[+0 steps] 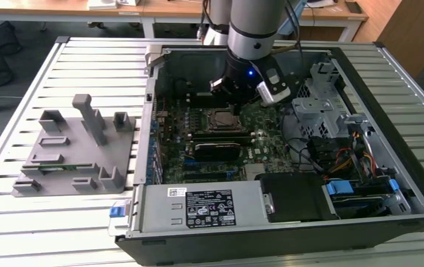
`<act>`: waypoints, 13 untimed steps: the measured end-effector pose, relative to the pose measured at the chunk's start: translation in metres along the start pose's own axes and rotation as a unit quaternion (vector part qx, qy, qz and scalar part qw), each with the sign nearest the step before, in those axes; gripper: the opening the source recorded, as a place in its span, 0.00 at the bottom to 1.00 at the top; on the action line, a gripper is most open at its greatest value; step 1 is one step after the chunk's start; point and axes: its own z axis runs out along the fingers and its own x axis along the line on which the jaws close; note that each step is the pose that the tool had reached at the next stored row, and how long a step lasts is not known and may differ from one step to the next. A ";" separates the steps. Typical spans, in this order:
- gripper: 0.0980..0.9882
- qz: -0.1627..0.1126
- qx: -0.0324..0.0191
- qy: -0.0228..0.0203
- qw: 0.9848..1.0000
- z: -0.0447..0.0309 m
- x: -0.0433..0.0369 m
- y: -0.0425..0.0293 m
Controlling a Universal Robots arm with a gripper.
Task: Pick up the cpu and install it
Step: 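Install the second cpu locking lever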
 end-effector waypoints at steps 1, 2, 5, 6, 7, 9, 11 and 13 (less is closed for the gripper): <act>0.01 0.000 0.000 0.002 1.000 0.0000 -0.0003 -0.0021; 0.01 0.000 0.000 0.004 1.000 0.0000 -0.0008 -0.0034; 0.01 0.001 0.000 0.007 1.000 0.0021 -0.0007 -0.0075; 0.01 0.001 0.000 0.007 1.000 0.0031 0.0010 -0.0100; 0.01 0.001 0.000 0.008 1.000 0.0043 0.0029 -0.0124; 0.01 0.001 0.000 0.008 1.000 0.0062 0.0083 -0.0151; 0.01 0.001 0.000 0.007 1.000 0.0071 0.0166 -0.0160; 0.01 0.001 0.000 0.007 1.000 0.0076 0.0259 -0.0162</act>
